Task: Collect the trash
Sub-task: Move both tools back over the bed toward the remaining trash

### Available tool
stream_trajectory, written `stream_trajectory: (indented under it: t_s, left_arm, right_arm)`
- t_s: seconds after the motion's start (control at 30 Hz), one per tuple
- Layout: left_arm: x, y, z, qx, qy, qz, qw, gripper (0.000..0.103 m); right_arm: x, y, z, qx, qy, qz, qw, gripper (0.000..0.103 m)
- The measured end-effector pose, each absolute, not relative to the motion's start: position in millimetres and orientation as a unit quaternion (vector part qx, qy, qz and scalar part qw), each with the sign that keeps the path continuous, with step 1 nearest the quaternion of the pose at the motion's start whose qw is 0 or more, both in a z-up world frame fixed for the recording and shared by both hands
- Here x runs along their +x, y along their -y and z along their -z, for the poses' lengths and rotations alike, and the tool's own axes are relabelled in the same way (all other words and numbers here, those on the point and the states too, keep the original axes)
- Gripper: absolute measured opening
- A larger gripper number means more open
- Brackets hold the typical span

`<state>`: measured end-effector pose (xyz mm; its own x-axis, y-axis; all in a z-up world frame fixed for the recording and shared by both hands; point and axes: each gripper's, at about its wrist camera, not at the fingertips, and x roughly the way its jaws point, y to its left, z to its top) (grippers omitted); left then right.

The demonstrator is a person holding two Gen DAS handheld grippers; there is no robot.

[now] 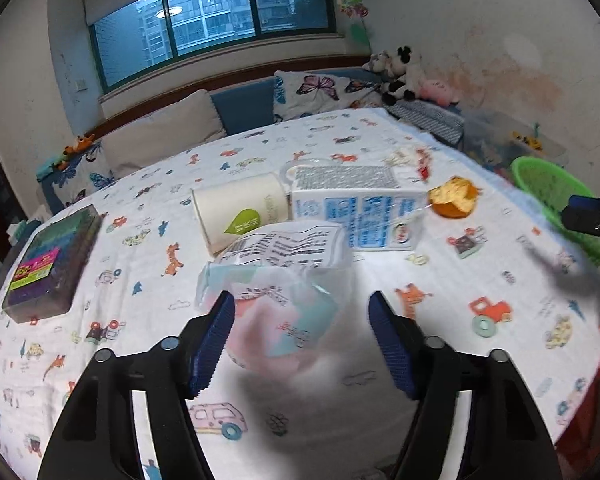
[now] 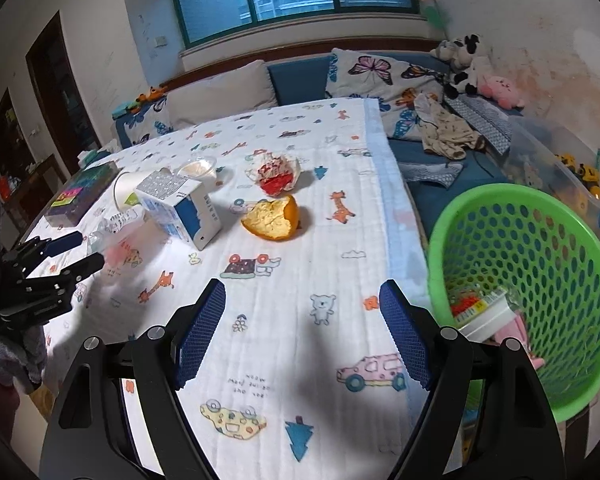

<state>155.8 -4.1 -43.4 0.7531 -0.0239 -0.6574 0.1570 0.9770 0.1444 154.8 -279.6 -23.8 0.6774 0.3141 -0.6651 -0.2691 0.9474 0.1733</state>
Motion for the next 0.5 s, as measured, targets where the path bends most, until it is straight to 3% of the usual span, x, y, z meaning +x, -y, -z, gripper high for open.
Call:
stream_trajectory:
  t_s: [0.07,0.23,0.5]
  left_arm:
    - [159,2,47,0.092,-0.355,0.049,0.929,0.044]
    - [158,-4,47,0.072,-0.358,0.053,0.929,0.018]
    - [146,-16,32,0.045,-0.343,0.064,0.936,0.012]
  right_arm:
    - [160,276,26,0.026,-0.373,-0.163,0.913,0.079]
    - [178,261,35,0.007,-0.38,-0.169,0.909,0.079]
    - [215,237,52,-0.014,-0.397,-0.177,0.901,0.077]
